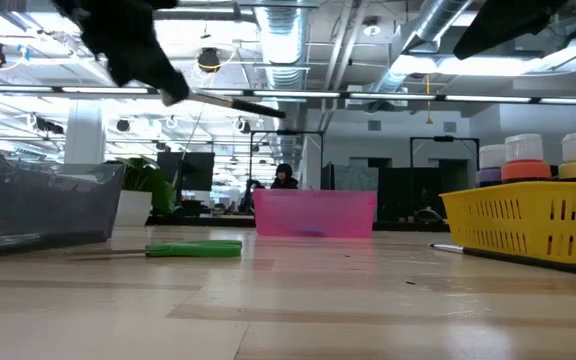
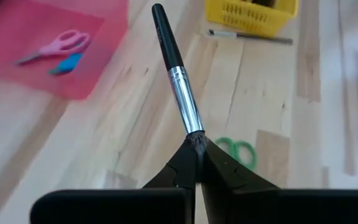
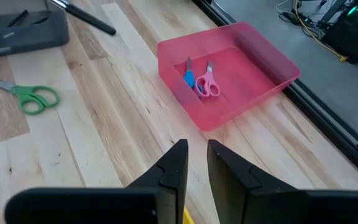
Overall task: Pick & Place Paint Supplies
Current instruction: Put the top black makeup brush into the black bin
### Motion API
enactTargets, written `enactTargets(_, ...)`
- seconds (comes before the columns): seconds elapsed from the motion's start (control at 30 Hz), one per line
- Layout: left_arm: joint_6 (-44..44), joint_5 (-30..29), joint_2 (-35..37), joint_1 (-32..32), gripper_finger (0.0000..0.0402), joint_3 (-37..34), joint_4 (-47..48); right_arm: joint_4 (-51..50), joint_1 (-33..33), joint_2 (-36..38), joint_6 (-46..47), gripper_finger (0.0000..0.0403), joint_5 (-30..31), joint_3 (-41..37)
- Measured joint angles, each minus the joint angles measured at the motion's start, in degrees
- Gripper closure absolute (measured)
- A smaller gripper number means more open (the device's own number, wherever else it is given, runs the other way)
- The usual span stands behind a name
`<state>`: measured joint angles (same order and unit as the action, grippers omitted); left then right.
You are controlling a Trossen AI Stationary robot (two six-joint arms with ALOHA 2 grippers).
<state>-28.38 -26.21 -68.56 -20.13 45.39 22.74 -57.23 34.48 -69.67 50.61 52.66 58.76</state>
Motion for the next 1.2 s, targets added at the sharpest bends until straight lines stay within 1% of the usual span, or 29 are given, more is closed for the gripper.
enactTargets(0.1,-8.3,-3.9,2.5,-4.7,0.0401,-1.1,2.0,0.0,0.0,0.0,0.0,0.0346,0.1,0.0)
enactTargets(0.2,-17.6,-6.6,2.7,-9.2,0.0401,-1.2,5.9,0.0,0.0,0.0,0.0,0.0346,0.1,0.0)
enactTargets(0.47,-42.7,-11.2,1.6,-19.5,0.0401,-1.2,12.6,-0.2,0.0,0.0,0.0,0.0346,0.2,0.0)
enactTargets(0.6,-55.8,-12.9,1.5,-24.0,0.0401,-1.2,18.6,-0.6,0.0,0.0,0.0,0.0346,0.1,0.0)
enactTargets(0.73,-66.2,-13.4,1.3,-28.1,0.0401,-1.2,23.9,-0.7,0.0,0.0,0.0,0.0346,0.1,0.0)
enactTargets(0.93,-73.7,-11.3,1.3,-32.7,0.0401,-1.2,26.4,-0.6,0.0,0.0,0.0,0.0346,0.1,0.0)
enactTargets(1.13,-74.3,-11.0,1.7,-36.7,0.0401,-1.2,26.8,-0.6,0.0,0.0,0.0,0.0346,0.2,0.0)
enactTargets(1.2,-72.7,-11.7,1.9,-38.0,0.0401,-1.2,27.6,-0.6,0.0,0.0,0.0,0.0346,0.1,0.0)
